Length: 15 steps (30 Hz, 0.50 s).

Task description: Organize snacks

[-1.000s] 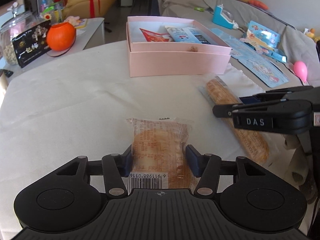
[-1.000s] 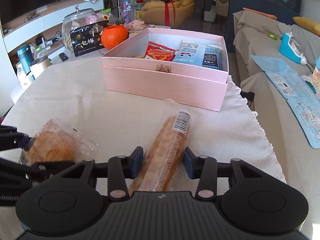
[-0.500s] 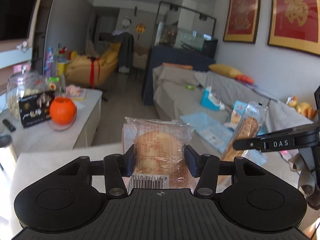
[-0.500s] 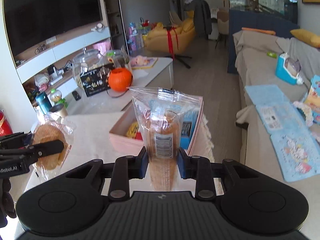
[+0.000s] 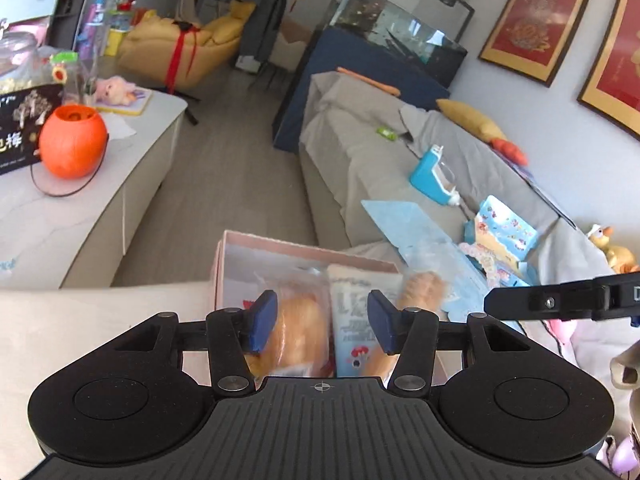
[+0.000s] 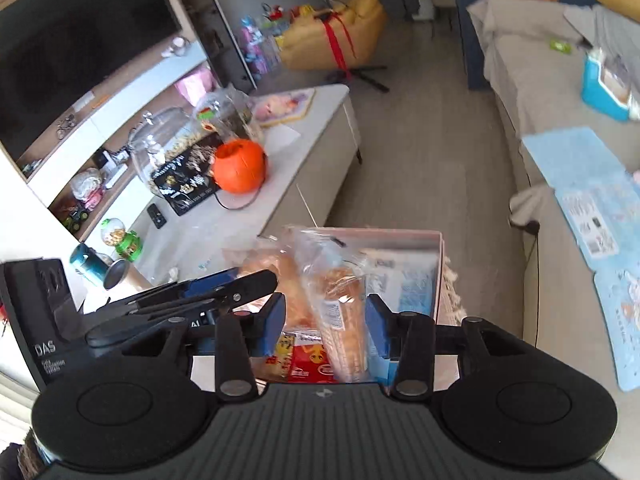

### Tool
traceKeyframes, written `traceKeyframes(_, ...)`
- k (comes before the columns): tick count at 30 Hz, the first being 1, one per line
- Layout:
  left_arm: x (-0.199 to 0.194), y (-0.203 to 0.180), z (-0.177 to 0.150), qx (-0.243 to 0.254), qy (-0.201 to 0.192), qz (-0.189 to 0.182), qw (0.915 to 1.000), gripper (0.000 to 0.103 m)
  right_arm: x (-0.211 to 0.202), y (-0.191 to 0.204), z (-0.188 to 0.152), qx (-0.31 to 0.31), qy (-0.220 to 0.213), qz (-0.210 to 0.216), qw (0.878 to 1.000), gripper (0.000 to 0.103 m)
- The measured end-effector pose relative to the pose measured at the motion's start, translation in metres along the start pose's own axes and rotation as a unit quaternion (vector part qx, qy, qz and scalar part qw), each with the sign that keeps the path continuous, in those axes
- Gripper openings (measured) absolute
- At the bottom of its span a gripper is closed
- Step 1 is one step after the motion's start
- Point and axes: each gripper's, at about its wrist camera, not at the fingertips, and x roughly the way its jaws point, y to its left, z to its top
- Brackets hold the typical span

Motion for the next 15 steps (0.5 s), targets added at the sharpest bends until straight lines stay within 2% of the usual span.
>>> traceKeyframes(2,-0.007,0.009,-0.010,-0.013,-0.003,-0.007,0.9999,0.055,0.006,-0.009,-0.008,-0.011,-0.012,-0.019,1.000,0.044)
traceKeyframes(6,-0.041,0.007,-0.037,0.021,-0.012,-0.002,0.9997,0.055,-0.007,-0.024,-0.035,-0.007,-0.029,-0.019,0.999,0.049)
traceKeyframes(8,-0.067,0.000,-0.064,0.044,-0.013,0.008,0.9989,0.055,-0.019,-0.026,-0.058,-0.005,-0.046,-0.023,0.999,0.061)
traceKeyframes(10,-0.089,-0.013,-0.099,0.076,-0.008,0.037,0.9964,0.055,-0.028,-0.019,-0.089,-0.015,-0.068,-0.037,0.997,0.071)
traceKeyframes(13,-0.111,-0.030,-0.155,0.127,-0.002,0.129,0.9835,0.055,-0.032,-0.001,-0.138,-0.036,-0.094,-0.064,0.993,0.079)
traceKeyframes(15,-0.118,-0.025,-0.184,0.099,0.008,0.156,0.9827,0.055,-0.028,0.009,-0.172,-0.035,-0.104,-0.060,0.992,0.084)
